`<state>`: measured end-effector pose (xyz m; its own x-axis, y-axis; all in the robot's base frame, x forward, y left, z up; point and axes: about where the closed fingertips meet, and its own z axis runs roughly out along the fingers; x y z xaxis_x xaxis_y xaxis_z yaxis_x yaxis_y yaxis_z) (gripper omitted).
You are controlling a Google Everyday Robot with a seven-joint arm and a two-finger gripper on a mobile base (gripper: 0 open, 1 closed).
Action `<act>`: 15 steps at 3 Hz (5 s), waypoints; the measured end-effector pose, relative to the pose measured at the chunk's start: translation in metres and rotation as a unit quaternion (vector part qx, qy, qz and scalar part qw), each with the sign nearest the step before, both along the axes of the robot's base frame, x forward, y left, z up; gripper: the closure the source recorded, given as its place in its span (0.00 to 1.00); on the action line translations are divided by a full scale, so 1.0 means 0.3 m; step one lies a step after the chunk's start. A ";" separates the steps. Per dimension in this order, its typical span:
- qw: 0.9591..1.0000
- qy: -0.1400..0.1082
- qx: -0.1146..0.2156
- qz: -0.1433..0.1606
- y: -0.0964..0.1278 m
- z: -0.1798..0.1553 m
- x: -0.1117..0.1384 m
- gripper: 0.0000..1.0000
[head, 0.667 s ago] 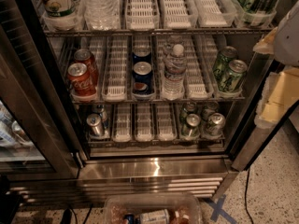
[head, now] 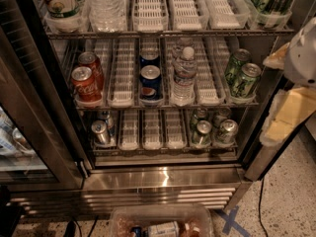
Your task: Pick water bottle from bottom shelf of fridge
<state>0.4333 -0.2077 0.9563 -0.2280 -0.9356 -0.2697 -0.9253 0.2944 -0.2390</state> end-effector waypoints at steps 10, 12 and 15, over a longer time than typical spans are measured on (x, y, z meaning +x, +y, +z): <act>0.941 -0.172 0.271 -0.110 0.357 -0.307 0.229 0.00; 0.917 -0.256 0.270 -0.142 0.362 -0.304 0.343 0.00; 0.875 -0.319 0.312 -0.189 0.360 -0.275 0.475 0.12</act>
Offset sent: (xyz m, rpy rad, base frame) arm -0.0111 0.0883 -0.1179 0.3544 -0.0242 0.0535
